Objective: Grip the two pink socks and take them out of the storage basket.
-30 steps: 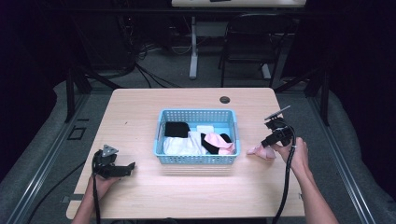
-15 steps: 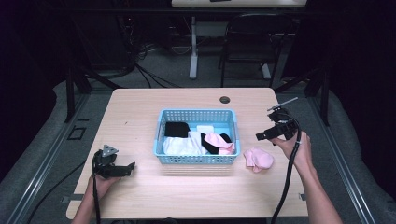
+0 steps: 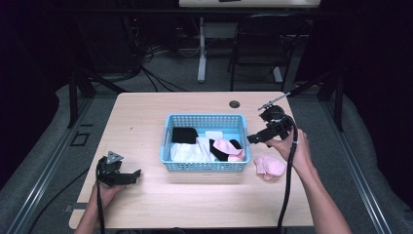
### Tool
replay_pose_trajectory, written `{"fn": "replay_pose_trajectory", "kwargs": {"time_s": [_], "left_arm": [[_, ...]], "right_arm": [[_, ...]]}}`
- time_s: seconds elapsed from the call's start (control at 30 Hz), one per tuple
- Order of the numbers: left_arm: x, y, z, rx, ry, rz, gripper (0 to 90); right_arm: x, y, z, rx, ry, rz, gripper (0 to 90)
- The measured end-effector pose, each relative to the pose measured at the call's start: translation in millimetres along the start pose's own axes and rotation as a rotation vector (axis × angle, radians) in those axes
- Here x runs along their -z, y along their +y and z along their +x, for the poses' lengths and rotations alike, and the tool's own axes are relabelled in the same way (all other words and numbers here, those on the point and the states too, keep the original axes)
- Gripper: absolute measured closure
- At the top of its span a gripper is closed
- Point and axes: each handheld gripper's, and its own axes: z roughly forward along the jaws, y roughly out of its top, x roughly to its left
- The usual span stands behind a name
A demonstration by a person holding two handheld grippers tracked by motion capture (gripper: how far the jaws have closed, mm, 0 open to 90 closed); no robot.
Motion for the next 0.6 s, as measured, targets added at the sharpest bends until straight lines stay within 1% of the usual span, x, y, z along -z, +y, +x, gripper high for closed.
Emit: {"fn": "replay_pose_trajectory", "kwargs": {"time_s": [0.03,0.07,0.1,0.13,0.17,0.2,0.27,0.3,0.37,0.4,0.43,0.47,0.5,0.6], "left_arm": [[0.0,0.0,0.0,0.000,0.000,0.000,0.6],[0.0,0.0,0.0,0.000,0.000,0.000,0.6],[0.0,0.0,0.0,0.000,0.000,0.000,0.7],[0.0,0.0,0.0,0.000,0.000,0.000,0.7],[0.0,0.0,0.0,0.000,0.000,0.000,0.7],[0.0,0.0,0.0,0.000,0.000,0.000,0.7],[0.0,0.0,0.0,0.000,0.000,0.000,0.7],[0.0,0.0,0.0,0.000,0.000,0.000,0.7],[0.0,0.0,0.0,0.000,0.000,0.000,0.7],[0.0,0.0,0.0,0.000,0.000,0.000,0.7],[0.0,0.0,0.0,0.000,0.000,0.000,0.7],[0.0,0.0,0.0,0.000,0.000,0.000,0.7],[0.0,0.0,0.1,-0.001,0.000,0.000,0.7],[0.0,0.0,0.0,0.000,0.000,0.000,0.7]], "right_arm": [[-1.7,2.9,3.6,0.005,0.009,-0.001,8.2],[-1.7,2.9,3.6,0.005,0.009,-0.001,8.2],[-6.4,9.2,11.2,0.026,0.018,0.001,8.1],[-8.5,11.0,14.1,0.024,0.027,-0.003,8.3],[-8.5,11.0,14.1,0.024,0.027,-0.003,8.3],[-14.6,17.3,21.2,0.054,0.041,0.023,8.9],[-17.0,19.3,24.0,0.058,0.047,0.023,9.7],[-24.0,24.8,31.2,0.078,0.059,0.036,10.7],[-30.9,29.3,37.2,0.102,0.068,0.053,11.8],[-34.0,31.1,39.0,0.110,0.080,0.061,12.3],[-34.0,31.1,39.0,0.110,0.080,0.061,12.3],[-38.2,32.9,41.3,0.120,0.082,0.070,12.5],[-47.8,36.0,46.8,0.128,0.092,0.084,14.1],[-60.4,38.8,51.5,0.140,0.106,0.113,14.9]]}}
